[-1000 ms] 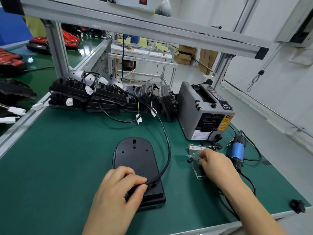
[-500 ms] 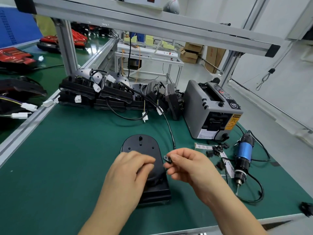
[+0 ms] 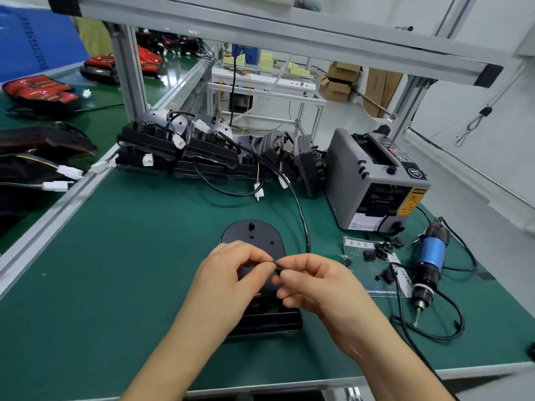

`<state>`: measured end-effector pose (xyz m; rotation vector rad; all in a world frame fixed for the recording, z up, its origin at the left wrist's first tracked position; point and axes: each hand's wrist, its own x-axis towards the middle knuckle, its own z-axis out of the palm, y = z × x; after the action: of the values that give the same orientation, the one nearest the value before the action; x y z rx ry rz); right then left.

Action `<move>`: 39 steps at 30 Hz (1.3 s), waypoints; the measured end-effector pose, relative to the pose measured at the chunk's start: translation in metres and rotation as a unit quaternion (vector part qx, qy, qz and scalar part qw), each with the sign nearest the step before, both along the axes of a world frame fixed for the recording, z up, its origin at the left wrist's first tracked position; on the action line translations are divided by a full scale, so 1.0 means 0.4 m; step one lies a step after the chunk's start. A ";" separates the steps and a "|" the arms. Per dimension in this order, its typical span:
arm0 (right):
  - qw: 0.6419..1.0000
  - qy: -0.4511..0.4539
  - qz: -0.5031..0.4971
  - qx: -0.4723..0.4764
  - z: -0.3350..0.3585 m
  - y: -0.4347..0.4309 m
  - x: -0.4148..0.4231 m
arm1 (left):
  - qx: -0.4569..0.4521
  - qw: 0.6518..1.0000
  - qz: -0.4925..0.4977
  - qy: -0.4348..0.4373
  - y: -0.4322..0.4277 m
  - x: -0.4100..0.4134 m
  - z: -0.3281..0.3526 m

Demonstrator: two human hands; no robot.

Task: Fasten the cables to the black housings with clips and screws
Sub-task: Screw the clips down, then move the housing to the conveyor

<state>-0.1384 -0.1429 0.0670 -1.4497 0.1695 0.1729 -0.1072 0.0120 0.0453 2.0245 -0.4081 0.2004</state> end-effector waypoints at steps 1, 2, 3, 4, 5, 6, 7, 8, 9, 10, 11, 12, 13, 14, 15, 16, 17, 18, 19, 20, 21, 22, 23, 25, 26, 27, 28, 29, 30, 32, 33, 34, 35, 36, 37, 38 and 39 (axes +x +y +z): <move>1.000 -0.008 -0.003 -0.017 0.000 0.003 -0.002 | 0.001 1.000 -0.002 -0.002 0.002 -0.001 0.002; 0.999 -0.017 -0.010 -0.036 0.000 0.006 -0.003 | 0.003 1.000 -0.003 -0.004 0.002 -0.003 0.003; 0.998 -0.024 -0.020 -0.047 -0.001 0.009 -0.005 | 0.006 1.000 0.000 -0.009 0.002 -0.005 0.003; 0.998 -0.028 -0.031 -0.050 -0.003 0.012 -0.006 | 0.012 1.000 0.006 -0.020 0.001 -0.008 0.002; 0.998 -0.029 -0.043 -0.045 -0.005 0.014 -0.008 | 0.017 0.999 0.017 -0.035 -0.001 -0.013 0.000; 0.997 -0.028 -0.056 -0.034 -0.007 0.017 -0.010 | 0.021 0.998 0.031 -0.051 -0.004 -0.020 -0.002; 0.997 -0.027 -0.067 -0.019 -0.008 0.019 -0.013 | 0.024 0.996 0.047 -0.066 -0.006 -0.027 -0.004; 0.997 -0.025 -0.075 -0.002 -0.010 0.020 -0.016 | 0.027 0.995 0.059 -0.081 -0.008 -0.033 -0.006; 0.996 -0.025 -0.081 0.012 -0.012 0.022 -0.018 | 0.033 0.993 0.065 -0.097 -0.010 -0.039 -0.007; 0.996 -0.025 -0.083 0.023 -0.013 0.023 -0.022 | 0.041 0.991 0.061 -0.116 -0.009 -0.042 -0.007; 0.996 -0.023 -0.080 0.031 -0.014 0.024 -0.025 | 0.051 0.988 0.047 -0.135 -0.007 -0.043 -0.006; 0.996 -0.022 -0.076 0.036 -0.015 0.024 -0.028 | 0.062 0.986 0.027 -0.154 -0.002 -0.041 -0.005; 0.996 -0.019 -0.072 0.040 -0.015 0.023 -0.031 | 0.073 0.983 0.003 -0.170 0.005 -0.038 -0.003; 0.997 -0.015 -0.066 0.040 -0.015 0.020 -0.033 | 0.084 0.980 -0.021 -0.182 0.013 -0.033 -0.001; 0.998 -0.010 -0.057 0.037 -0.014 0.017 -0.036 | 0.093 0.977 -0.044 -0.188 0.020 -0.028 0.002; 0.998 -0.006 -0.045 0.031 -0.012 0.013 -0.038 | 0.099 0.974 -0.065 -0.192 0.026 -0.024 0.005; 0.999 0.001 -0.032 0.027 -0.008 0.009 -0.040 | 0.103 0.971 -0.082 -0.200 0.029 -0.020 0.008; 1.000 0.007 -0.020 0.023 -0.004 0.004 -0.043 | 0.103 0.968 -0.091 -0.212 0.030 -0.019 0.009; 1.000 0.014 -0.011 0.017 0.000 0.000 -0.046 | 0.100 0.964 -0.093 -0.227 0.030 -0.019 0.008; 1.000 0.017 -0.005 0.010 0.002 -0.004 -0.049 | 0.096 0.961 -0.093 -0.242 0.030 -0.021 0.006; 1.000 0.018 0.000 0.007 0.004 -0.006 -0.053 | 0.093 0.958 -0.092 -0.256 0.030 -0.022 0.001; 1.000 0.019 0.005 0.010 0.004 -0.008 -0.058 | 0.089 0.955 -0.091 -0.269 0.030 -0.025 -0.005; 1.000 0.023 0.008 0.019 0.004 -0.009 -0.063 | 0.087 0.952 -0.088 -0.280 0.031 -0.028 -0.013; 0.999 0.026 0.006 0.022 -0.002 -0.008 -0.071 | 0.091 0.946 -0.073 -0.302 0.031 -0.036 -0.031; 1.000 0.023 0.004 0.008 -0.006 -0.008 -0.075 | 0.093 0.943 -0.061 -0.313 0.028 -0.041 -0.039; 1.000 0.019 0.000 -0.008 -0.009 -0.007 -0.078 | 0.094 0.940 -0.047 -0.324 0.024 -0.048 -0.047; 1.000 0.014 -0.006 -0.020 -0.013 -0.005 -0.081 | 0.095 0.936 -0.032 -0.338 0.020 -0.055 -0.056; 0.999 0.011 -0.012 -0.028 -0.015 -0.002 -0.083 | 0.095 0.932 -0.019 -0.350 0.016 -0.062 -0.066; 0.999 0.009 -0.019 -0.035 -0.017 -0.001 -0.086 | 0.093 0.931 -0.008 -0.354 0.014 -0.068 -0.077; 0.998 0.008 -0.030 -0.060 -0.022 -0.004 -0.085 | 0.072 0.947 0.025 -0.312 0.018 -0.075 -0.093; 0.996 0.004 -0.037 -0.083 -0.027 -0.008 -0.083 | 0.058 0.960 0.048 -0.270 0.023 -0.076 -0.097; 0.993 0.000 -0.045 -0.107 -0.033 -0.010 -0.080 | 0.050 0.970 0.070 -0.227 0.027 -0.076 -0.096; 0.991 -0.006 -0.053 -0.125 -0.038 -0.009 -0.077 | 0.051 0.977 0.084 -0.191 0.030 -0.077 -0.094; 0.988 -0.011 -0.061 -0.141 -0.041 -0.005 -0.074 | 0.058 0.981 0.089 -0.164 0.030 -0.078 -0.092; 0.985 -0.018 -0.066 -0.157 -0.044 0.000 -0.071 | 0.066 0.983 0.089 -0.147 0.028 -0.079 -0.089; 0.981 -0.025 -0.072 -0.177 -0.047 0.007 -0.068 | 0.073 0.984 0.089 -0.138 0.024 -0.080 -0.087; 0.976 -0.033 -0.075 -0.201 -0.051 0.012 -0.067 | 0.076 0.984 0.090 -0.134 0.021 -0.080 -0.084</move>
<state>-0.1651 -0.1380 0.0466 -1.8354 0.2691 -0.0372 -0.1391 0.0203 0.0116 2.1936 -0.4188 0.5731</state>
